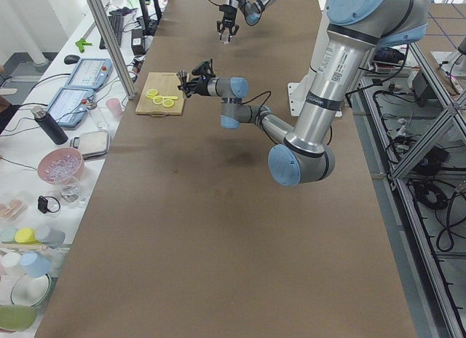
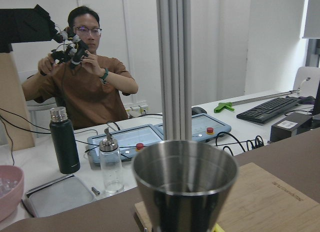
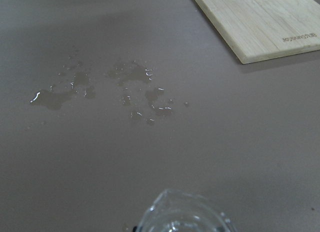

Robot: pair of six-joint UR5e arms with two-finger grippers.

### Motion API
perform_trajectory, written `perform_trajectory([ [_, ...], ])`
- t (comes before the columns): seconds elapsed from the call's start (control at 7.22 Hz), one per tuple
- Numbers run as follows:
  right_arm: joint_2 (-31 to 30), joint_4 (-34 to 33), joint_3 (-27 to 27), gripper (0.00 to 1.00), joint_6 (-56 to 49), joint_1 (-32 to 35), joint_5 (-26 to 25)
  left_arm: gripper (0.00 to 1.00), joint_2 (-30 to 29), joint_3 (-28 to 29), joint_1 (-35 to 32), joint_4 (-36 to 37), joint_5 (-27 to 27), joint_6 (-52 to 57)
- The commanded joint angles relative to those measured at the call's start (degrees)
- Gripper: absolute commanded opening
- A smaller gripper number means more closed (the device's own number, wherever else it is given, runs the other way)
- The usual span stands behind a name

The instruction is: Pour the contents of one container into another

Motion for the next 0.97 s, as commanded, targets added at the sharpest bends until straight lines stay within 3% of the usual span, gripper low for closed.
perform_trajectory([
  [0.0,0.27,5.38,-4.65,0.0,0.0,-0.09,0.23,0.0,2.16,1.35,5.14,0.4,10.25,-4.04],
  [0.42,2.55,7.16,-8.78,0.0,0.09,-0.18,0.23,0.0,4.6,5.14,5.25,4.53,12.13,-9.68],
  [0.83,4.49,7.51,-11.17,0.0,0.09,-0.26,0.32,0.0,8.75,5.05,5.59,2.17,12.56,-12.39],
])
